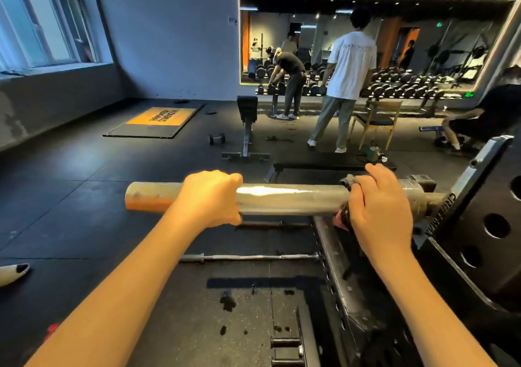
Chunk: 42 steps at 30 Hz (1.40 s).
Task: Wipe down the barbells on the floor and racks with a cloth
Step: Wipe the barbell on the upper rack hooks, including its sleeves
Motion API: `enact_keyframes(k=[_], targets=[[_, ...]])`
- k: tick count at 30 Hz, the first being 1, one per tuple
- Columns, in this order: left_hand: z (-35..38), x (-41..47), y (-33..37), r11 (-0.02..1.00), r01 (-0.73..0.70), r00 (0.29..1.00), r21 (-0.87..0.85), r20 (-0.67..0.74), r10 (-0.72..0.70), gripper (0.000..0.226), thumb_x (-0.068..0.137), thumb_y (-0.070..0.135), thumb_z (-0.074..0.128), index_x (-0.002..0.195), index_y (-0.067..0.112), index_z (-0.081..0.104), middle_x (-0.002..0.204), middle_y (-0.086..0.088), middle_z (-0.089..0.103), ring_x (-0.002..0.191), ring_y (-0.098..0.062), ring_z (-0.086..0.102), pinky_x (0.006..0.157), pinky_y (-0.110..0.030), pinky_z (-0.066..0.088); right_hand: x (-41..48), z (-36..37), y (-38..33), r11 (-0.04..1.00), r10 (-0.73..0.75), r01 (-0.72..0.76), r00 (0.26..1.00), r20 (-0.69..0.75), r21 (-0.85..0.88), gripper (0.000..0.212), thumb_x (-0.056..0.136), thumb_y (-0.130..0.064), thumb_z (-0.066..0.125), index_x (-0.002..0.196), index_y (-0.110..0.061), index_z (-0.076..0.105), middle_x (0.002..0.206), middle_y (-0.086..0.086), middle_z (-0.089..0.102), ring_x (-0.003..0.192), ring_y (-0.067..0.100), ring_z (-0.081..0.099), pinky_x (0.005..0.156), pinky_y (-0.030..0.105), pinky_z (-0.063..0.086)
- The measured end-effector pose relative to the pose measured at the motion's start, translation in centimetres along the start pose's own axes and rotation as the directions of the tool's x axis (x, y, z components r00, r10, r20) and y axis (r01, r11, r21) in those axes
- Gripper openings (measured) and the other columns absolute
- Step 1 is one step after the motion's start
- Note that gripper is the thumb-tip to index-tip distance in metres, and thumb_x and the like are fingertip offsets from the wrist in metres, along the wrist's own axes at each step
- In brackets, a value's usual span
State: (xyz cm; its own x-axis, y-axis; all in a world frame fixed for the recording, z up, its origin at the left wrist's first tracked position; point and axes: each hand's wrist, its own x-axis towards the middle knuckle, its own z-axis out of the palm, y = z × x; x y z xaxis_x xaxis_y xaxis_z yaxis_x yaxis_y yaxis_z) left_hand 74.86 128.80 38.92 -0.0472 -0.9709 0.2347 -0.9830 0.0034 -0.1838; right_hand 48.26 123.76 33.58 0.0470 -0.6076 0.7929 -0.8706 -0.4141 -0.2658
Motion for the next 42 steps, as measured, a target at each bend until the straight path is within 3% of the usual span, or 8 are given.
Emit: enact_keyframes(k=[3,9,15,20,24,27,35,42], targets=[[1.4,-0.6,0.4,0.998,-0.010,0.978,0.064,-0.205,0.023,0.045,0.073,0.046,0.073,0.105,0.021,0.054,0.091,0.003,0.063,0.079,-0.019,0.060,0.062,-0.030,0.041,-1.0,1.3,-3.3,0.988,0.152,-0.151,0.984,-0.096,0.021,0.038,0.094,-0.023,0.036,0.101,-0.001,0.066,0.113,0.021,0.057,0.111,0.037,0.052,0.099,0.053,0.039],[4.9,-1.1,0.6,0.995,0.024,0.831,0.098,-0.556,0.035,0.040,0.054,0.027,0.085,0.075,0.011,0.055,0.060,-0.004,0.052,0.052,-0.024,0.049,0.057,-0.031,0.030,-0.5,0.1,-2.6,0.976,-0.182,0.172,0.981,0.071,0.132,0.035,0.096,-0.027,0.038,0.108,-0.009,0.064,0.105,0.009,0.064,0.102,0.024,0.056,0.096,0.037,0.042],[5.8,-1.0,1.3,0.988,0.121,0.721,0.095,-0.693,-0.022,0.025,0.070,0.016,0.077,0.079,0.012,0.055,0.064,-0.004,0.052,0.058,-0.023,0.049,0.062,-0.035,0.036,-1.0,1.3,-4.4,0.996,0.084,-0.084,0.996,-0.032,-0.007,0.036,0.096,-0.025,0.034,0.102,-0.006,0.064,0.105,0.012,0.061,0.105,0.031,0.054,0.102,0.050,0.037],[4.5,-2.0,1.4,0.997,0.054,0.836,0.054,-0.548,-0.015,0.046,0.059,0.029,0.084,0.092,0.010,0.059,0.080,-0.008,0.060,0.073,-0.029,0.058,0.072,-0.041,0.044,0.1,-0.2,-1.7,0.993,-0.109,0.103,0.989,0.096,0.065,0.040,0.095,-0.029,0.034,0.102,-0.008,0.067,0.101,0.010,0.065,0.099,0.028,0.058,0.092,0.040,0.042],[0.1,-1.5,0.4,0.999,0.009,0.995,-0.044,-0.100,-0.013,0.049,0.074,0.052,0.070,0.106,0.023,0.047,0.097,0.006,0.051,0.091,-0.019,0.052,0.080,-0.037,0.040,0.2,0.4,-2.9,0.994,0.093,-0.091,0.995,0.023,-0.054,0.041,0.093,-0.028,0.031,0.098,-0.007,0.066,0.100,0.013,0.062,0.098,0.030,0.055,0.094,0.047,0.041],[-1.0,0.2,0.3,0.998,0.024,0.993,-0.060,0.115,-0.017,0.054,0.070,0.057,0.070,0.108,0.024,0.050,0.093,0.006,0.057,0.083,-0.017,0.054,0.066,-0.032,0.036,-1.0,0.4,-3.8,0.996,-0.086,0.086,0.988,0.130,0.011,0.037,0.094,-0.030,0.035,0.110,-0.011,0.062,0.112,0.009,0.061,0.109,0.028,0.053,0.103,0.049,0.038],[1.1,-0.5,0.6,0.998,0.022,0.986,0.065,-0.169,-0.011,0.044,0.076,0.052,0.066,0.109,0.026,0.052,0.095,0.007,0.061,0.078,-0.015,0.054,0.062,-0.030,0.037,0.4,-0.3,-2.6,0.998,0.050,-0.048,0.997,0.050,-0.051,0.036,0.095,-0.031,0.031,0.094,-0.009,0.059,0.090,0.010,0.059,0.085,0.028,0.053,0.082,0.042,0.041],[3.2,-1.2,0.5,0.997,-0.049,0.890,0.059,-0.450,0.071,0.048,0.044,0.030,0.090,0.074,0.009,0.060,0.059,-0.007,0.058,0.048,-0.026,0.053,0.054,-0.028,0.028,-0.4,-1.2,-1.6,0.988,-0.151,0.150,0.963,0.223,0.023,0.037,0.095,-0.030,0.037,0.114,-0.010,0.062,0.116,0.009,0.061,0.113,0.028,0.053,0.101,0.041,0.039]])
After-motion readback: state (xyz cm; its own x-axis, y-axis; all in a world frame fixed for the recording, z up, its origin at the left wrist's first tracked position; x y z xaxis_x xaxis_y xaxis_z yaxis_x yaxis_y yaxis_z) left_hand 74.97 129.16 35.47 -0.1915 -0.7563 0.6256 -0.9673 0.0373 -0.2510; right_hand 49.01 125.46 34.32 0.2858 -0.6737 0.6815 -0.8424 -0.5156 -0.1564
